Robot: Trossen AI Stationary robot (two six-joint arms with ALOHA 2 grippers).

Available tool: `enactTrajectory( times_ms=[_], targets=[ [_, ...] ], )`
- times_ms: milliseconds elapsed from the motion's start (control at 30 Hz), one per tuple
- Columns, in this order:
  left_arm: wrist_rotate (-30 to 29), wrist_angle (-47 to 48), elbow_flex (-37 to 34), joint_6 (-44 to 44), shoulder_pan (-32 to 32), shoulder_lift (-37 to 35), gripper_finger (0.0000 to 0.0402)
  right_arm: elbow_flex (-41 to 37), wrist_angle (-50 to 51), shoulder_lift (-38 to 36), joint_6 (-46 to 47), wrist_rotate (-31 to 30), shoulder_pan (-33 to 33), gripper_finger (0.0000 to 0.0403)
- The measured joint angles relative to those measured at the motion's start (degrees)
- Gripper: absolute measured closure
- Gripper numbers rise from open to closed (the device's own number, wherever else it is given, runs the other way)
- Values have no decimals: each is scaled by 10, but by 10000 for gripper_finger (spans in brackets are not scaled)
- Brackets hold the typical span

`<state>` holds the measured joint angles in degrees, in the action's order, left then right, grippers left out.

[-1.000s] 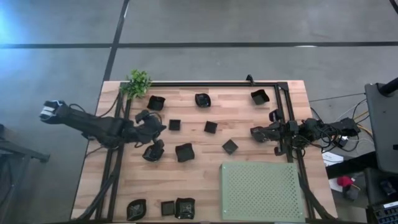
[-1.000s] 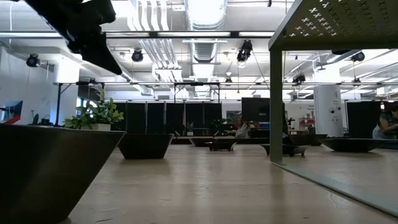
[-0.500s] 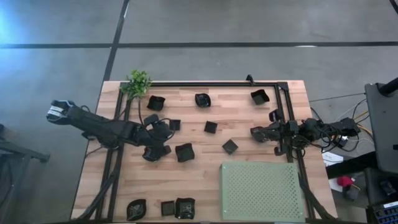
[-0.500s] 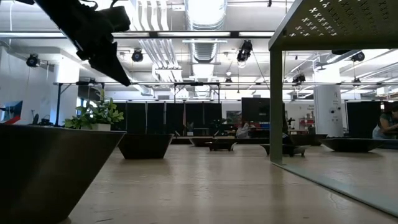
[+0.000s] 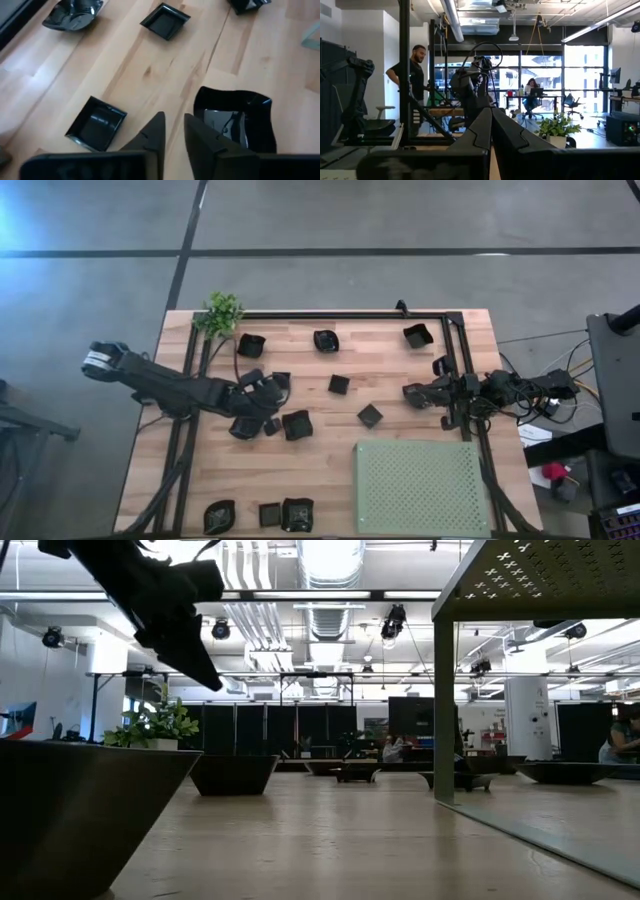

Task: Pick & Place Mini shaped plates
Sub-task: Put the distorted square plate on the shelf

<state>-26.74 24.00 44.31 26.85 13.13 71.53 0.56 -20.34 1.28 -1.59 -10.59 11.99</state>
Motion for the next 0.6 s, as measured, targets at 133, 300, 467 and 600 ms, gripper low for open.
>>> enactTrajectory(
  times_ms=[133,300,467,600],
  targets=[
    [26,-9,-1,0,0,17,315,0,0,0,1,0,0,394],
    [63,-38,-5,2,0,48,314,0,0,0,1,0,0,394],
    [64,-49,-5,33,-2,81,314,0,0,0,-2,0,0,394],
    [64,-60,-5,63,-3,98,314,0,1,0,-3,0,0,394]
  ],
)
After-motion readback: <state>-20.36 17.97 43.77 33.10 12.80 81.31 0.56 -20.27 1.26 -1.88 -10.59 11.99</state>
